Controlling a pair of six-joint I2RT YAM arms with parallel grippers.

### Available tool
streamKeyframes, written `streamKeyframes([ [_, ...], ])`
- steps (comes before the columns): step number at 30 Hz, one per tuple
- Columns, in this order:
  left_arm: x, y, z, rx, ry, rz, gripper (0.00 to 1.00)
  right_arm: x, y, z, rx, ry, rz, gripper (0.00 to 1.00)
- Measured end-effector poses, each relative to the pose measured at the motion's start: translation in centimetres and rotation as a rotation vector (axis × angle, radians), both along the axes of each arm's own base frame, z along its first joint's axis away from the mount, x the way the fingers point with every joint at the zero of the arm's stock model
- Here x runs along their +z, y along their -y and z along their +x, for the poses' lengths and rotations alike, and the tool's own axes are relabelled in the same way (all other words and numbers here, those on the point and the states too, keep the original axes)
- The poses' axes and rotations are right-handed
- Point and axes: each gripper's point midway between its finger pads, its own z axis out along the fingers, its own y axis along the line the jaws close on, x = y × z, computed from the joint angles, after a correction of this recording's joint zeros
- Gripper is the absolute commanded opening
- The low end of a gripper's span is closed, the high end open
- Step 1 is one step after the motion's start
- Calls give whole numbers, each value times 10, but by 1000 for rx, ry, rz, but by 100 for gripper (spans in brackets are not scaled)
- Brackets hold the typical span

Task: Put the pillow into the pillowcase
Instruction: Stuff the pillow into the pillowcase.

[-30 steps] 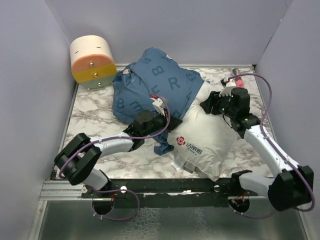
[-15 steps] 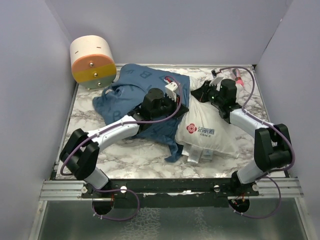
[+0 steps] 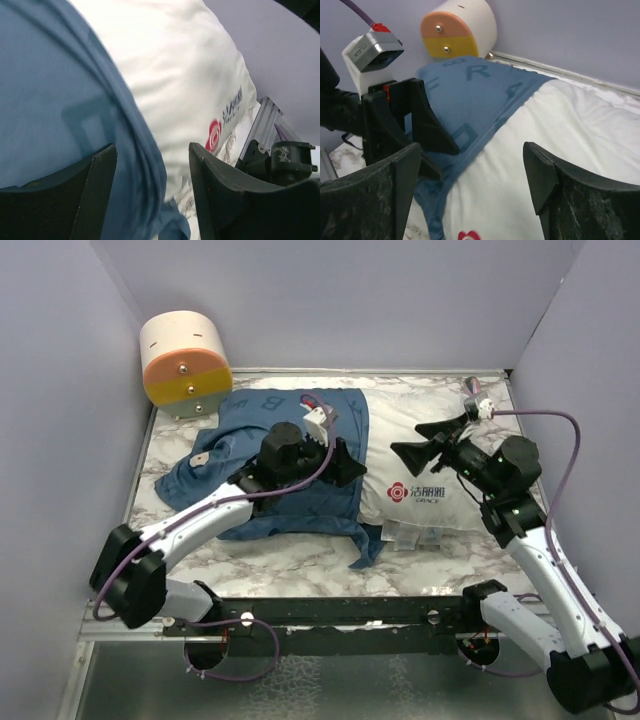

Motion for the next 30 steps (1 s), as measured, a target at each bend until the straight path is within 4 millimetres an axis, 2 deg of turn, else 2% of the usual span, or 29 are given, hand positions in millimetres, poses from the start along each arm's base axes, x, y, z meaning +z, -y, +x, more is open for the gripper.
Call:
streamKeyframes([
  [1, 5, -10, -6, 18, 9, -3, 63, 8, 1, -14, 21, 28, -1, 84],
  [3, 9, -29, -21, 44, 9, -2, 61, 10, 2, -35, 54, 46, -15, 84],
  [5, 11, -50, -39, 75, -6, -7, 57, 0, 2, -45, 73, 18, -32, 83],
  [7, 8, -68, -59, 99, -45, -23, 54, -19, 2, -54, 85, -41, -48, 82],
  [9, -3, -85, -79, 127, -105, -40, 55, -38, 4, -58, 80, -115, -65, 82],
  [12, -33, -106, -101, 180, -211, -37, 61, -61, 15, -54, 5, -212, -96, 82],
  [13, -47, -114, -107, 212, -255, -28, 66, -66, 18, -52, -18, -231, -104, 82],
  [14, -57, -120, -109, 241, -286, -17, 75, -70, 22, -49, -43, -251, -113, 82],
  [15, -66, -124, -110, 271, -313, -6, 93, -72, 25, -47, -65, -266, -120, 82],
  [16, -73, -128, -109, 303, -334, 1, 98, -74, 29, -43, -95, -279, -129, 82],
  [19, -85, -137, -102, 404, -381, -2, 99, -72, 42, -32, -191, -281, -149, 82],
  [24, -77, -139, -78, 528, -382, -73, 99, -58, 67, -14, -359, -249, -152, 82],
  [28, -78, -135, -59, 588, -380, -94, 99, -70, 71, -2, -414, -287, -143, 79],
  [30, -76, -131, -48, 609, -374, -93, 95, -85, 72, 1, -431, -319, -136, 69],
])
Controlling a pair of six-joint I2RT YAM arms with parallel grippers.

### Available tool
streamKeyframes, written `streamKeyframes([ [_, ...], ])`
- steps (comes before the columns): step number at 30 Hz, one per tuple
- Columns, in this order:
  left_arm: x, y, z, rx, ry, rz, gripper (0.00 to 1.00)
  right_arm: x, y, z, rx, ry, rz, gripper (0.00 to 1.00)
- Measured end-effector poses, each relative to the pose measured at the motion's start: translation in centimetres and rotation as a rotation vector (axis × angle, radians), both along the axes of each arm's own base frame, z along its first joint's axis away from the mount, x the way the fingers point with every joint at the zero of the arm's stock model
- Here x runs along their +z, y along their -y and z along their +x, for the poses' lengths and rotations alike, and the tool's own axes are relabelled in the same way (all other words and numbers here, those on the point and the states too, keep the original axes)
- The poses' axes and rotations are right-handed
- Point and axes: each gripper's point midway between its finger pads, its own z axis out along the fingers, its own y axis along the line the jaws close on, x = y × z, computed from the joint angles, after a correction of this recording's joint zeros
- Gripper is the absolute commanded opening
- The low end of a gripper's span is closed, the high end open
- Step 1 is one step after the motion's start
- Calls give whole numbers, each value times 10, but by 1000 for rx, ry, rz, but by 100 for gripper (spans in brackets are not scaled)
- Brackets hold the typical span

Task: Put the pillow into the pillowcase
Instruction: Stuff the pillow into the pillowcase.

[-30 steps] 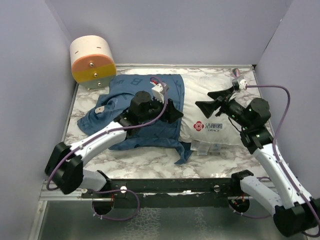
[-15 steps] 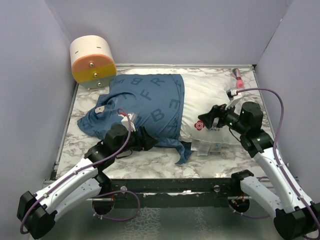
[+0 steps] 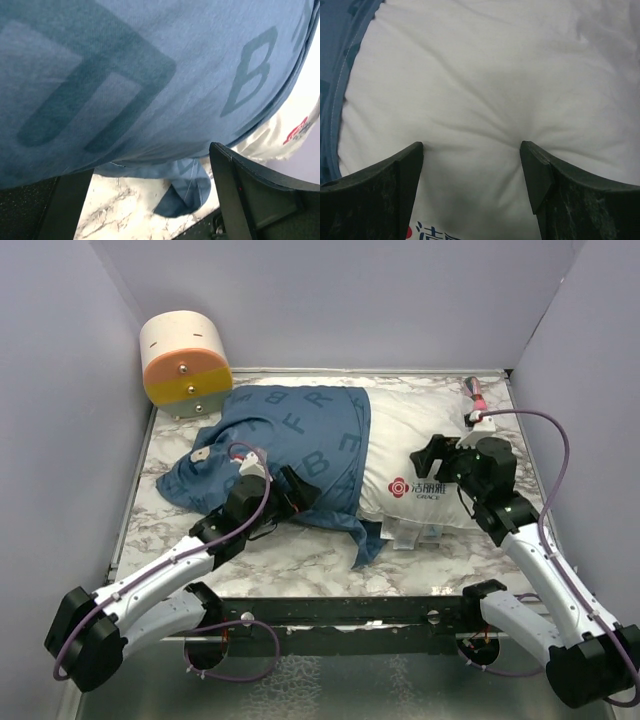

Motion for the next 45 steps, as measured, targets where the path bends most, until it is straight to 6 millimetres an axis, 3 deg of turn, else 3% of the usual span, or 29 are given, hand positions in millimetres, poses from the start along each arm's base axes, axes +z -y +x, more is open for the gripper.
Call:
streamKeyframes([
  [4, 7, 7, 23, 22, 9, 36, 72, -18, 0, -3, -23, -17, 46, 20],
  [8, 17, 19, 50, 3, 44, 102, 49, -22, -2, -9, -33, -11, 120, 4],
  [11, 43, 43, 75, -59, 108, 135, 45, -10, -9, -23, 0, 24, 200, 1],
  [15, 98, 95, 116, -192, 236, 122, 46, 19, -22, -54, 99, 99, 311, 1],
  [17, 126, 123, 136, -262, 316, 105, 47, 25, -31, -66, 158, 102, 356, 1],
  [19, 139, 144, 149, -324, 362, 101, 48, 21, -40, -77, 219, 90, 388, 4],
  [20, 141, 153, 154, -353, 376, 102, 49, 17, -44, -81, 248, 77, 396, 8],
  [23, 125, 170, 165, -427, 379, 146, 53, 11, -56, -93, 348, 57, 391, 31],
  [26, 105, 167, 163, -473, 366, 215, 60, 32, -65, -103, 458, 103, 352, 53],
  [29, 107, 151, 148, -482, 397, 244, 72, 68, -71, -110, 553, 197, 308, 70],
  [32, 112, 105, 106, -458, 406, 247, 78, 102, -80, -114, 659, 268, 263, 85],
  [35, 114, 56, 51, -402, 419, 186, 76, 112, -90, -110, 740, 275, 229, 88],
  [36, 113, 46, 35, -392, 432, 157, 76, 106, -95, -107, 771, 249, 224, 88],
  [39, 70, 22, -8, -381, 355, 85, 76, 88, -109, -105, 832, 180, 202, 89],
  [44, -47, 0, -57, -356, 44, 49, 81, 43, -164, -113, 912, -11, 63, 92],
  [45, -62, -3, -63, -350, -1, 53, 82, 36, -176, -113, 910, -31, 19, 94],
])
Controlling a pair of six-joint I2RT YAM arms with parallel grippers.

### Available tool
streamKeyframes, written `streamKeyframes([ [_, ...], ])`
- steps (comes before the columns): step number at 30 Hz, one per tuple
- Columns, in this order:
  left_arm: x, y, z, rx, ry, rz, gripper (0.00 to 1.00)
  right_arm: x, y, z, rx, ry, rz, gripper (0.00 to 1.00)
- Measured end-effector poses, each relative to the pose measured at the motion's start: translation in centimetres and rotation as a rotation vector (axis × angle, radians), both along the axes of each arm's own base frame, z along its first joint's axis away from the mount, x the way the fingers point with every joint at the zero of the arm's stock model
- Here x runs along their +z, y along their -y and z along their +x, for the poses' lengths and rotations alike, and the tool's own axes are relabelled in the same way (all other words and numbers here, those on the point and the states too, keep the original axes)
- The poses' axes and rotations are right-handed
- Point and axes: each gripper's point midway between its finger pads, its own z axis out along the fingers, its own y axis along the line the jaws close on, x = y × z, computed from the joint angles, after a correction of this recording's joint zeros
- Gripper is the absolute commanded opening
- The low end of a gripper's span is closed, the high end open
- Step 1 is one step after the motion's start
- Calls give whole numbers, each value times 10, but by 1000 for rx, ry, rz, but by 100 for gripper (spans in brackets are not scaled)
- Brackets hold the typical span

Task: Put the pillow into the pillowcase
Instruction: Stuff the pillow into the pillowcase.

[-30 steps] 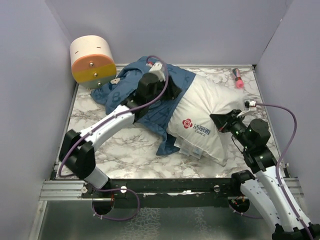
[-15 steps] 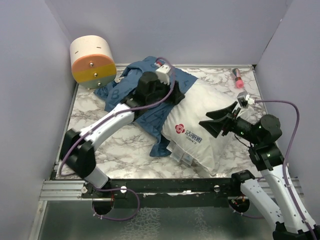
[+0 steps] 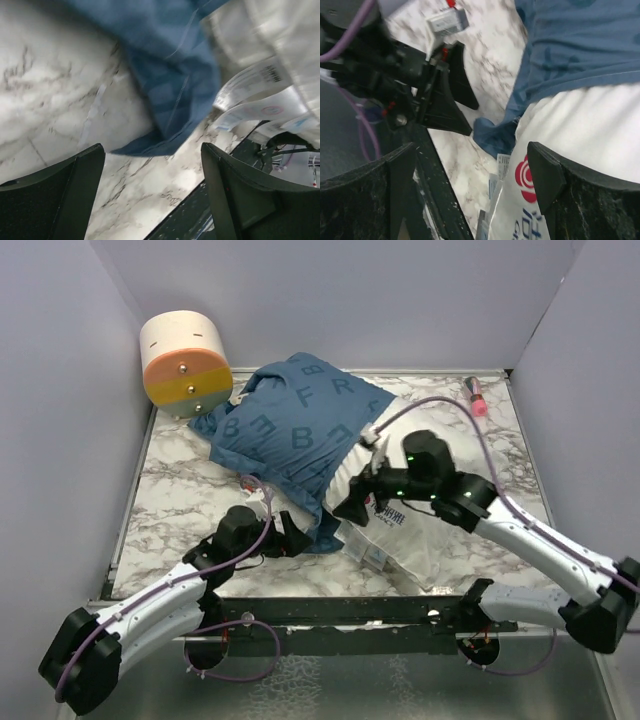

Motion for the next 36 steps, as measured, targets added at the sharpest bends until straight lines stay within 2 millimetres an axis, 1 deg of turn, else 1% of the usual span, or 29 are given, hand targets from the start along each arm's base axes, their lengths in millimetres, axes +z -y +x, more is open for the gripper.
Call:
streamKeyframes([
  [1, -14, -3, -6, 8, -36, 9, 82, -10, -10, -1, -1, -2, -52, 95],
  [2, -23, -4, -10, 16, -58, 9, 83, -23, -21, -1, -13, -1, -121, 96],
  [3, -26, -3, -10, 22, -64, 4, 83, -36, -28, 1, -30, 2, -188, 97],
  [5, -27, 3, -5, 31, -58, -23, 83, -58, -34, 7, -70, 16, -308, 98],
  [6, -26, 7, 0, 34, -51, -37, 83, -73, -35, 13, -103, 27, -390, 98],
  [7, -27, 10, 3, 36, -49, -46, 83, -83, -34, 17, -127, 37, -445, 98],
  [9, -28, 16, 10, 40, -44, -59, 81, -101, -28, 27, -179, 70, -555, 98],
  [11, -33, 22, 16, 41, -48, -63, 77, -112, -21, 36, -229, 106, -634, 97],
  [12, -33, 24, 18, 41, -46, -65, 72, -113, -19, 38, -241, 117, -651, 97],
  [13, -35, 26, 22, 45, -50, -63, 62, -117, -15, 43, -270, 137, -682, 96],
  [15, -35, 32, 28, 48, -49, -73, 26, -119, -10, 50, -303, 165, -717, 95],
  [16, -34, 34, 31, 51, -50, -80, 11, -120, -8, 54, -325, 180, -736, 95],
  [17, -34, 36, 33, 50, -44, -83, 0, -122, -5, 57, -344, 194, -750, 94],
  [19, -30, 40, 37, 49, -32, -101, 0, -127, 1, 64, -384, 225, -788, 92],
  [20, -27, 41, 38, 45, -20, -107, 0, -131, 4, 67, -400, 241, -808, 85],
  [21, -23, 42, 39, 41, -10, -117, 0, -134, 7, 70, -416, 256, -825, 72],
  [22, -19, 42, 38, 37, -2, -127, 0, -138, 11, 74, -430, 276, -843, 51],
  [23, -13, 43, 37, 29, 11, -140, 0, -141, 15, 77, -445, 298, -862, 38],
  [25, 7, 44, 35, 15, 51, -179, 0, -143, 19, 82, -478, 327, -871, 18],
  [27, 32, 44, 28, -6, 102, -232, 0, -144, 19, 88, -504, 353, -868, 3],
  [29, 58, 41, 22, -19, 158, -279, 0, -143, 15, 94, -519, 361, -845, 1],
  [30, 63, 39, 20, -20, 169, -288, 0, -142, 11, 98, -525, 362, -820, 1],
  [32, 68, 36, 16, -21, 172, -292, 0, -140, 1, 104, -524, 348, -752, 1],
  [34, 66, 35, 13, -21, 156, -288, 0, -137, -10, 108, -508, 324, -680, 1],
  [36, 64, 35, 11, -25, 139, -289, 0, -132, -26, 111, -475, 286, -567, 1],
])
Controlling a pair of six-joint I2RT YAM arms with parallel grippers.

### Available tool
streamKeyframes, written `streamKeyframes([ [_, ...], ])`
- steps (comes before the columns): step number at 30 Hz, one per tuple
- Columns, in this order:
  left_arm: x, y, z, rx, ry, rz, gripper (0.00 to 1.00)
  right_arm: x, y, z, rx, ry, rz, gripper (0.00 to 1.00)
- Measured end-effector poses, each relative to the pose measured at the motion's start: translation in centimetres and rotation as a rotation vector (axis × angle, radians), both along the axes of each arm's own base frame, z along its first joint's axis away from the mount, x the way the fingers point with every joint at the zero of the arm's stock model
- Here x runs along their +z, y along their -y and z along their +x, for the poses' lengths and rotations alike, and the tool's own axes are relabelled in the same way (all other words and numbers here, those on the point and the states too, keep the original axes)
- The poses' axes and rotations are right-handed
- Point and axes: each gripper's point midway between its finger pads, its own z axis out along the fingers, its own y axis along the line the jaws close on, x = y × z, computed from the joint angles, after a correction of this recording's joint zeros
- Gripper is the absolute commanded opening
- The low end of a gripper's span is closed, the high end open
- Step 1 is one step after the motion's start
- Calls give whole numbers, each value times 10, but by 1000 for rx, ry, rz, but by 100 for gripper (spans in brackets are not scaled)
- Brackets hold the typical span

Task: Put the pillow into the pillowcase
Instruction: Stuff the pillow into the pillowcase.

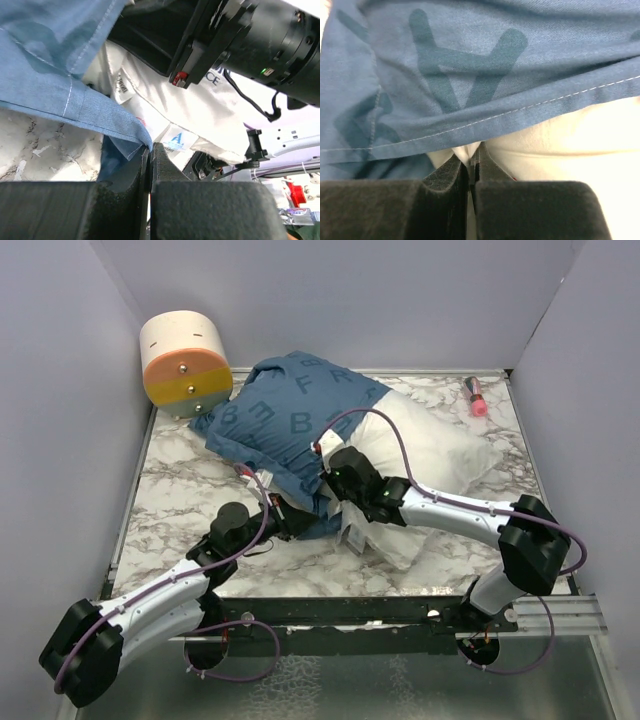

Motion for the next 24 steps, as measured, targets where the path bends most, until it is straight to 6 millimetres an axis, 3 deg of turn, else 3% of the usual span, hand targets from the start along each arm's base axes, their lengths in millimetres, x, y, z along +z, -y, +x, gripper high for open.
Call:
streamKeyframes([
  [8, 6, 13, -12, -30, -18, -43, 0, 34, -67, 4, 88, -35, 416, 1],
  [15, -10, 17, -30, -19, -42, -35, 0, 16, -84, 17, 50, -41, 550, 2],
  [16, -14, 14, -32, -13, -44, -32, 0, 12, -85, 18, 49, -45, 555, 6],
  [17, -18, 10, -33, -1, -49, -23, 7, 9, -88, 18, 61, -52, 559, 16],
  [20, -32, -2, -37, 38, -69, 12, 47, 6, -97, 5, 178, -97, 562, 49],
  [21, -35, -5, -41, 33, -75, 16, 53, 7, -97, -1, 220, -109, 561, 57],
  [24, -42, -13, -54, 26, -98, 26, 58, 18, -90, -36, 361, -151, 569, 76],
])
